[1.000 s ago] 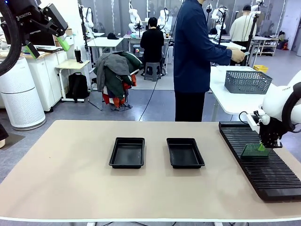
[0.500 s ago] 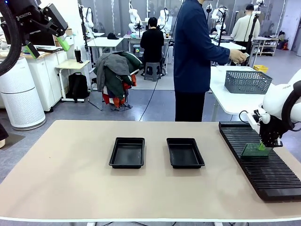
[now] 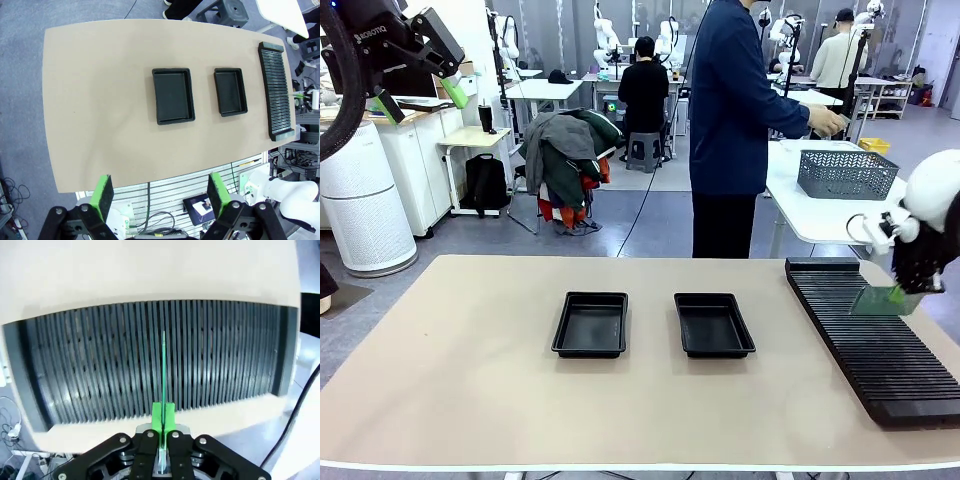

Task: Inspect and transfer BCBs to ESD trays.
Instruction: Pick up the Blank PCB from the PCB Rack and place it in the left ESD tray.

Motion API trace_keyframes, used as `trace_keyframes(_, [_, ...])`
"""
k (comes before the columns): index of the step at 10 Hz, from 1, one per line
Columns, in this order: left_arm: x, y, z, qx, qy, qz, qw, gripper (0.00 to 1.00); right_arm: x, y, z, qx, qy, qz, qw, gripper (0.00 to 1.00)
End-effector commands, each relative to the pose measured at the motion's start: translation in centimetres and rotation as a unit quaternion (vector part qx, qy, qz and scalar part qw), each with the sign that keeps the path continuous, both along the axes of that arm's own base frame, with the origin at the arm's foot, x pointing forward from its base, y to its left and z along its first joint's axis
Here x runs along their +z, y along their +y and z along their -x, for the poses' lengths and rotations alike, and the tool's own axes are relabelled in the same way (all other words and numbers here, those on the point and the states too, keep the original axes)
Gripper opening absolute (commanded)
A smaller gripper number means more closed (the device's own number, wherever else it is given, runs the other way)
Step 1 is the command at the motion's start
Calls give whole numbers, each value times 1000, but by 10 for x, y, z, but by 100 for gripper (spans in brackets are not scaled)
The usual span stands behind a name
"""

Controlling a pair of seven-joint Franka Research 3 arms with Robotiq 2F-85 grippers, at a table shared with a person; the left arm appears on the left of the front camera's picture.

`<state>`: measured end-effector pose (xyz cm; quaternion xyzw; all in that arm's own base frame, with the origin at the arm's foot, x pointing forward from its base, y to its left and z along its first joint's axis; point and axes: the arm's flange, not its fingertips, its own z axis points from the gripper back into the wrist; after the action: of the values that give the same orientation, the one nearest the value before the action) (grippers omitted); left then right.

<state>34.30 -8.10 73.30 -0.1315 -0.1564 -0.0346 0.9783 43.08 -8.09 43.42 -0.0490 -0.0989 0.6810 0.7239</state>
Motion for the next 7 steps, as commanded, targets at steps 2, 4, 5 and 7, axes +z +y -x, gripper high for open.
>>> trace_keyframes(2, [0,0,0,1,0,0,1000,100,87,-3,30,-40,-8,14,999,0])
trace_keyframes(4, [0,0,0,1,0,0,1000,100,140,-6,44,-62,-20,11,998,0])
trace_keyframes(5, [0,0,0,1,0,0,1000,100,161,-8,49,-72,-20,1,997,0])
trace_keyframes(7, [0,0,0,1,0,0,1000,100,193,-9,56,-69,-17,-16,997,0])
